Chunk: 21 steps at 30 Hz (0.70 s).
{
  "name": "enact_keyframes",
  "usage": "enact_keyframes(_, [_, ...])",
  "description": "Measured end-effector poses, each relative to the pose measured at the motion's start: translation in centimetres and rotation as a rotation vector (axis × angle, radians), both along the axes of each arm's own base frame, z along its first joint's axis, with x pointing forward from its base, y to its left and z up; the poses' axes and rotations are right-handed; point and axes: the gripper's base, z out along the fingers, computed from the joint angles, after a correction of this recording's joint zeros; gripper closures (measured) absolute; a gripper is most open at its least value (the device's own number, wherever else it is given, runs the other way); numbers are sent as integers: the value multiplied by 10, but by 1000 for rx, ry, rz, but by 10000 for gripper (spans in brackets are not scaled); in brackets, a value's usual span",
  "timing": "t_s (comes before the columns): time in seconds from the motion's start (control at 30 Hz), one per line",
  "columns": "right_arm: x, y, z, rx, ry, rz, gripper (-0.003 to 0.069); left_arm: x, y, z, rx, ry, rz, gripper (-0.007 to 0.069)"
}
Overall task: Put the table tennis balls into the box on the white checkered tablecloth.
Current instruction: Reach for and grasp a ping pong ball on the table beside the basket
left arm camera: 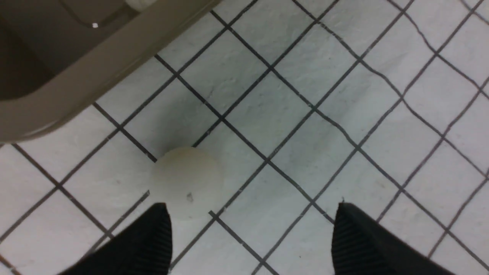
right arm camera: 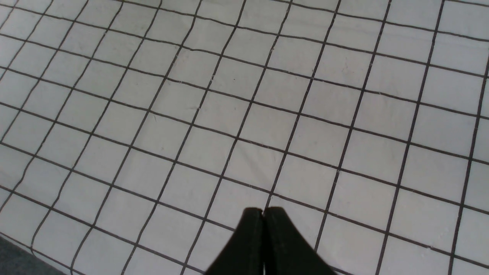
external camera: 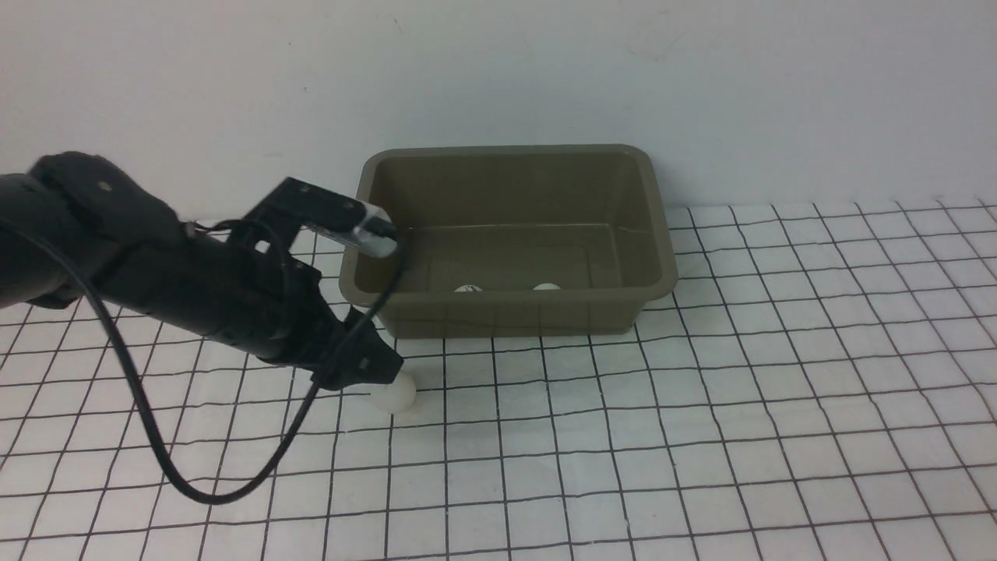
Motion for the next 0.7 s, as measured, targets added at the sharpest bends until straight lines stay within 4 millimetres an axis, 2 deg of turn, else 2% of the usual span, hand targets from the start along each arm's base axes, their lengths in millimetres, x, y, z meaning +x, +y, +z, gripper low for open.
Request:
enact_keyframes(0.2, [0, 0, 0, 3, 2, 1, 675, 6, -13, -14, 73, -5, 13, 122])
enact_keyframes(0.7, [-1, 1, 0, 10, 4, 2, 675, 24, -13, -43, 110, -13, 76, 122])
